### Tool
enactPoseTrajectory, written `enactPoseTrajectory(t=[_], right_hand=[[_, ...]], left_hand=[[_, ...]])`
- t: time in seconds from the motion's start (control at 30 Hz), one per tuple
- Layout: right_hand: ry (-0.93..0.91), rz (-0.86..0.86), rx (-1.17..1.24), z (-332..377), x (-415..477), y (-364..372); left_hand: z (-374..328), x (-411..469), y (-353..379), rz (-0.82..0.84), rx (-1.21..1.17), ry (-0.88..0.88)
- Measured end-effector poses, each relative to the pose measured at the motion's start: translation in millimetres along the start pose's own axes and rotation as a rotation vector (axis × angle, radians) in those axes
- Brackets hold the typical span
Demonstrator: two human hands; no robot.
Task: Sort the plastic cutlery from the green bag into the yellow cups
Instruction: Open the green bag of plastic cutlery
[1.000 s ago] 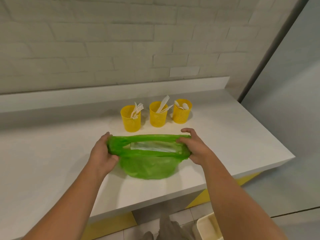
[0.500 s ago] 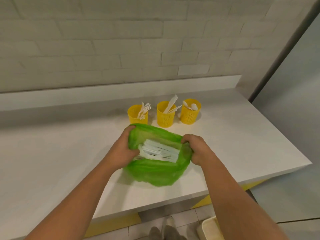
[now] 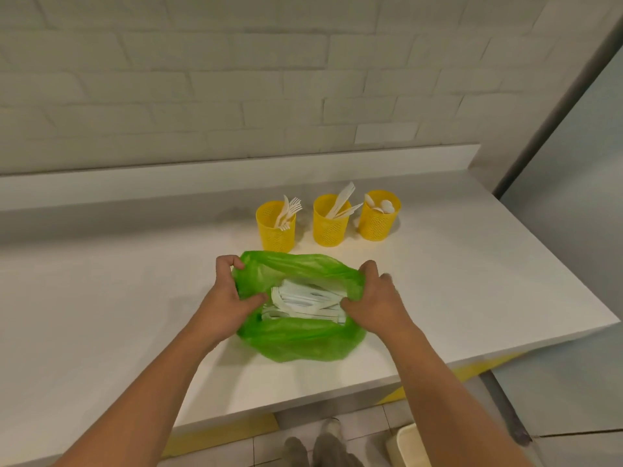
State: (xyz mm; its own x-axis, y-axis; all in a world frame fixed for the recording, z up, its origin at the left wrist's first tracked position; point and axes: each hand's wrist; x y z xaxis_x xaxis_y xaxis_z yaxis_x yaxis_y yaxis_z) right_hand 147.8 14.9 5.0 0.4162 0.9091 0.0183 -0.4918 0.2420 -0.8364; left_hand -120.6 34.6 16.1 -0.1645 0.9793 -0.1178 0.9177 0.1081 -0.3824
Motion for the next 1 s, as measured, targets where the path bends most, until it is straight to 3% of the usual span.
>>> enactPoseTrajectory(t=[0.07, 0.13, 0.2, 0.3, 0.37, 0.43, 0.53, 0.57, 0.67, 0.73, 0.83, 0.93, 1.0], right_hand=[[0.131, 0.011, 0.245, 1.5, 3.4, 0.5], [0.460, 0.064, 0.630, -0.3, 9.8, -1.2], [0.812, 0.249, 1.019, -6.3, 11.2, -4.0], [1.084, 0.340, 1.299, -18.8, 12.9, -6.6], [1.185, 0.324, 1.334, -25.7, 11.6, -1.4], [1.199, 0.330, 1.312, -28.7, 6.9, 4.2], [0.911, 0.233, 1.051, -28.7, 9.7, 5.8], [0.738, 0.179, 0.854, -26.9, 11.0, 3.4], [0.204, 0.160, 0.285, -18.3, 10.1, 3.2], [0.047, 0.116, 0.125, -9.5, 8.3, 11.3], [-0.068, -0.052, 0.119, 3.0, 6.2, 25.4], [0.000, -0.123, 0.194, 9.4, 11.8, 26.1], [0.236, -0.099, 0.418, 10.6, 20.2, 21.5]], left_hand=[[4.1, -1.9, 0.3, -0.130, 0.155, 0.077], [6.2, -0.8, 1.0, -0.230, 0.138, 0.040], [11.2, 3.5, 3.8, -0.209, -0.241, -0.283], [9.8, 7.0, 7.4, 0.013, -0.798, -0.819], [16.6, 11.4, 10.9, -0.014, -0.977, -0.975], [24.7, 10.6, 13.4, -0.050, -0.982, -1.024], [26.8, 5.3, 15.0, -0.054, -0.717, -0.864], [29.4, 4.9, 14.5, -0.111, -0.465, -0.682], [32.3, 5.2, 13.1, -0.206, 0.387, 0.097], [26.3, 9.6, 20.9, -0.120, 0.654, 0.352], [19.8, 19.0, 40.6, -0.089, 0.867, 0.443], [20.1, 28.4, 47.7, -0.233, 0.679, 0.419], [13.1, 29.1, 47.1, -0.268, 0.441, 0.199]])
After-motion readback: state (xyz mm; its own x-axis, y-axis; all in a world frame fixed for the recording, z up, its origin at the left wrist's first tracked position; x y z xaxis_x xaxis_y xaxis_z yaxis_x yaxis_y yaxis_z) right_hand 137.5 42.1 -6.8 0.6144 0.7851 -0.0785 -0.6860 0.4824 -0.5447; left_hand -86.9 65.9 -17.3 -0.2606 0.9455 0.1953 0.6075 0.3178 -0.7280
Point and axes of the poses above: each hand's wrist, its own x-axis towards the middle knuckle, its own y-axis out of the palm, z = x × y, and after that the axes turned 15 degrees about -z, right-handed
